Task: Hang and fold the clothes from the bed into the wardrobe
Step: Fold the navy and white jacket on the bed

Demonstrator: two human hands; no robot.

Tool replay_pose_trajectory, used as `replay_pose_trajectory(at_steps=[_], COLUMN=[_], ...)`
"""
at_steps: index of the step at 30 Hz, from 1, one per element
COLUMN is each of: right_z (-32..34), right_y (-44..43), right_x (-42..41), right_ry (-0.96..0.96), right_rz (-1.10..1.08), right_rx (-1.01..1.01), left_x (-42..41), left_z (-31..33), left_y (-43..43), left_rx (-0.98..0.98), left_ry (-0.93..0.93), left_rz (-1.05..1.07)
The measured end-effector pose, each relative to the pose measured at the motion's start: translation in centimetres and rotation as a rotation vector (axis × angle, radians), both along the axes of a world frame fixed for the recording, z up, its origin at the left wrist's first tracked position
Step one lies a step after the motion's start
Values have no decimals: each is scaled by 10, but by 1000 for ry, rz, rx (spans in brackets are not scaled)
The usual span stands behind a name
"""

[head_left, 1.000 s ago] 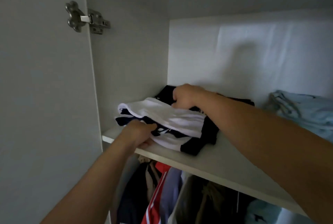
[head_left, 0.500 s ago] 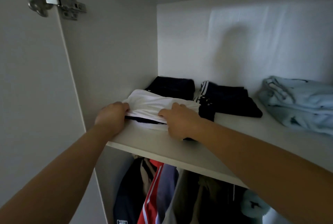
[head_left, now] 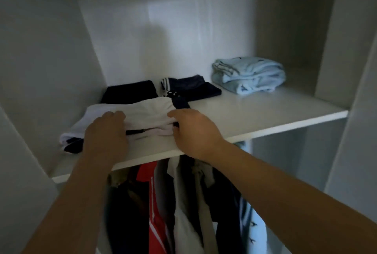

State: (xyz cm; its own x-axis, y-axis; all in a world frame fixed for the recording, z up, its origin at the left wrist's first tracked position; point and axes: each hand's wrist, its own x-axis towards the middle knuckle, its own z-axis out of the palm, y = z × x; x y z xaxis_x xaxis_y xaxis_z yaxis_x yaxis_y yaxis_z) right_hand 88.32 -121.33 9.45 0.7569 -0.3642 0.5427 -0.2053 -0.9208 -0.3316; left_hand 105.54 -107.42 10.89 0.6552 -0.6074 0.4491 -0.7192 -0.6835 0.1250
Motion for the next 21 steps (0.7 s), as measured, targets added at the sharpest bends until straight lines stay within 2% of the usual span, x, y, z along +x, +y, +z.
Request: replay_pose_trajectory(at_steps=[4, 7, 9, 14, 17, 21], right_z=[-8, -19, -32, -70, -95, -130], right_y=[20, 42, 68, 168, 245, 358], right_x=[-102, -198, -269, -444, -544, -658], right_ry=[-289, -322, -294, -263, -343, -449], right_rz=[-242, -461, -616, -1001, -1257, -1526], right_rx=[133, 119, 111, 173, 228, 275], left_x=[-98, -184, -247, -419, -531, -676], left_z=[-10, -22, -35, -74, -96, -129], left_y=[-25, -39, -40, -20, 14, 79], left_rx=[-268, -294, -304, -187, -46, 142], left_ry=[26, 28, 102, 359, 456, 516], left_rz=[-548, -942, -1172, -1627, -1869, -2091])
